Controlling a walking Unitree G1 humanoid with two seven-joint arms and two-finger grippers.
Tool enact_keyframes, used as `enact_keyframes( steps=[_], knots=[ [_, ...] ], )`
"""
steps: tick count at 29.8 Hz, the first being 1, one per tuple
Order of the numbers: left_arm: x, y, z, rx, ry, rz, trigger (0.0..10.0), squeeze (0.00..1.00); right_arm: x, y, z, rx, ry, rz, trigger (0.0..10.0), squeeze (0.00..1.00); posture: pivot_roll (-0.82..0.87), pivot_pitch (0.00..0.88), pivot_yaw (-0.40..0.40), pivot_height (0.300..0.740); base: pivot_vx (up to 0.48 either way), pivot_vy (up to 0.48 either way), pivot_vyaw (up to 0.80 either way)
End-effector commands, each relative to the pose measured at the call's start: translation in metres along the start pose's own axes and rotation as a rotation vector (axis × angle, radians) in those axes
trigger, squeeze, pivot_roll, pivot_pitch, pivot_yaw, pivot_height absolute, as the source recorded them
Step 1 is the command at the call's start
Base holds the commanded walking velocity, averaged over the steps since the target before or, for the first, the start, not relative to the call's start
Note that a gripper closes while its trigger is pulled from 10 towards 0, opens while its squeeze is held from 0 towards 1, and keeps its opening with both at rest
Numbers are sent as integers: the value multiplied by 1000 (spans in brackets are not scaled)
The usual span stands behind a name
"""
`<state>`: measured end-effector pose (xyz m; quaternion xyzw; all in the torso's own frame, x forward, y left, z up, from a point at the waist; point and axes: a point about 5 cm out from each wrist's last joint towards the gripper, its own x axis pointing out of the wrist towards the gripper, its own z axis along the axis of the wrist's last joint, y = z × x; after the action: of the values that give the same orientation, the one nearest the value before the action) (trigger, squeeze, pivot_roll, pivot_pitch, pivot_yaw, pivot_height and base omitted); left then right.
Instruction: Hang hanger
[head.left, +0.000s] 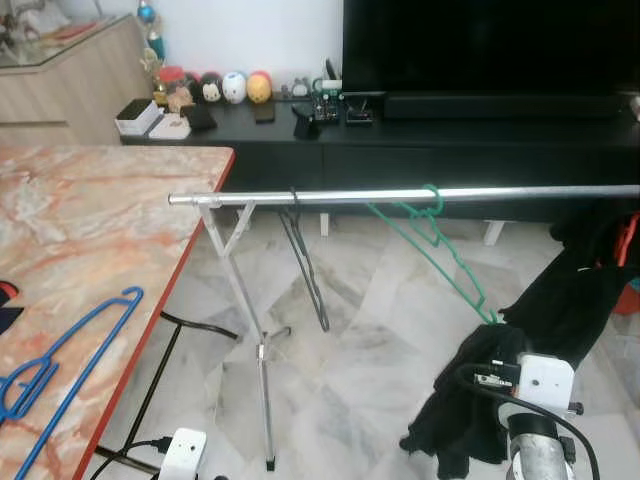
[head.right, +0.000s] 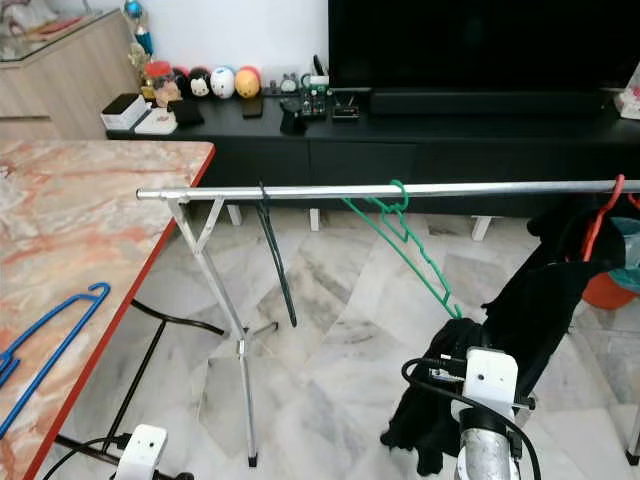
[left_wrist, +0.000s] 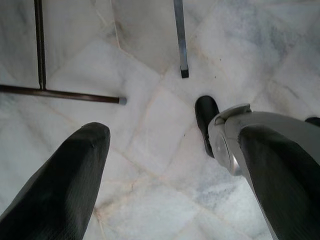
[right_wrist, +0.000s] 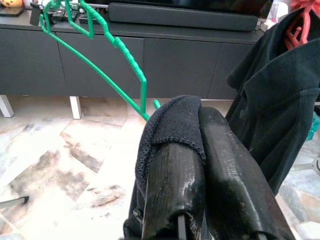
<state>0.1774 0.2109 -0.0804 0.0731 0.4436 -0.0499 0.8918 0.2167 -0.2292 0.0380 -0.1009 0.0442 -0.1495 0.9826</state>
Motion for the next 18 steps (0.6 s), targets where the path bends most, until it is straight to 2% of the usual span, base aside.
enact_keyframes(
  steps=[1, 18],
  knots=[
    [-2, 3, -5, -17, 10, 10, 10000, 0, 2, 2, 4, 8, -14, 8, 10000, 0, 21, 10, 59, 740, -277, 0, 0],
    [-2, 3, -4, -19, 6, 12, 10000, 0, 4, 5, 5, 9, -9, 26, 10000, 0, 23, 11, 60, 740, -313, 0, 0]
  ],
)
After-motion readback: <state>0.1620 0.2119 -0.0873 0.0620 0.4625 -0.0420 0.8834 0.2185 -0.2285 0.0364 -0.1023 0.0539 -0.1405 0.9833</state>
